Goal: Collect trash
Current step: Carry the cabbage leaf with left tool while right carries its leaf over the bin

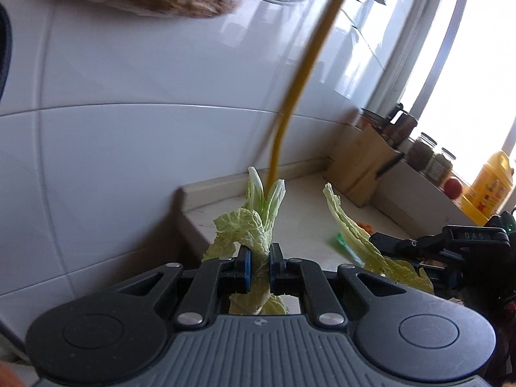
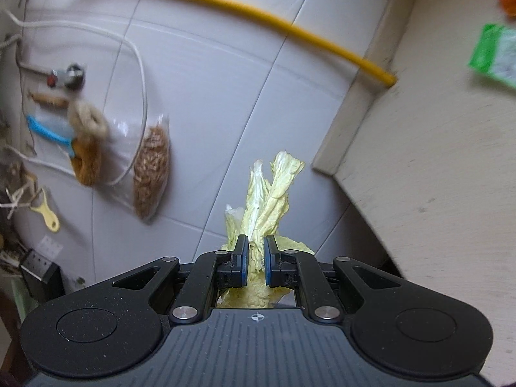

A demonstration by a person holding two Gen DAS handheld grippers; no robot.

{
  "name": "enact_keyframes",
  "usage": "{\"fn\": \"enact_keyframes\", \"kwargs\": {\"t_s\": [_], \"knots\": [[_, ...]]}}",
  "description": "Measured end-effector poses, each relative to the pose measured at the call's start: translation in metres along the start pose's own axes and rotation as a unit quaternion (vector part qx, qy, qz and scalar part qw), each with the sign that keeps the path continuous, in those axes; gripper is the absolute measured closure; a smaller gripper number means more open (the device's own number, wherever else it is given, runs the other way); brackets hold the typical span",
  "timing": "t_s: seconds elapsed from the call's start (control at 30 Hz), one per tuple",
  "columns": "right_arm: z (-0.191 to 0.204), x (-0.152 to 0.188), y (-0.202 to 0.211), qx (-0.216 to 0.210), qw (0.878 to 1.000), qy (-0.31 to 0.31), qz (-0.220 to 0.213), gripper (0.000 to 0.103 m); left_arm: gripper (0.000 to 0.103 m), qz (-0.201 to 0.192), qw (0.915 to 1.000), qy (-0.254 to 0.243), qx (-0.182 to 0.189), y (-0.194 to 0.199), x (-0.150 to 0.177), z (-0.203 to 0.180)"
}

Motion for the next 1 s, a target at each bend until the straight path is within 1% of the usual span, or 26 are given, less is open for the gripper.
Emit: {"fn": "enact_keyframes", "kwargs": {"t_s": [0.2, 0.57, 0.73, 0.93, 1.0], "knots": [[0.015, 0.002, -0.036, -0.007, 0.999, 0.009, 0.03, 0.09, 0.093, -0.007, 0.9996, 0.016, -0.022, 0.012, 0.001, 0.029], [0.026, 0.013, -0.086, -0.005, 0.998, 0.014, 0.066, 0.089, 0.093, -0.007, 0.9989, 0.025, -0.04, 0.022, 0.001, 0.061], [0.03, 0.023, -0.102, -0.001, 0.997, 0.021, 0.077, 0.09, 0.093, -0.009, 0.9987, 0.017, -0.048, 0.025, 0.001, 0.073], [0.029, 0.036, -0.117, 0.009, 0.997, 0.018, 0.081, 0.09, 0.093, -0.01, 0.9985, 0.009, -0.052, 0.028, 0.004, 0.087], [0.028, 0.04, -0.12, 0.011, 0.997, 0.017, 0.08, 0.09, 0.093, -0.013, 0.9981, 0.002, -0.06, 0.029, 0.006, 0.09]]}}
Point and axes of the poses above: each gripper's, at about its wrist camera, not at the fingertips, and y roughly against the way its jaws point, z to its left, x to its underside, the point moved 6 cm from there along -y, roughly the way its jaws point, and after that the axes turned 4 degrees about z, right-handed, at the moved point
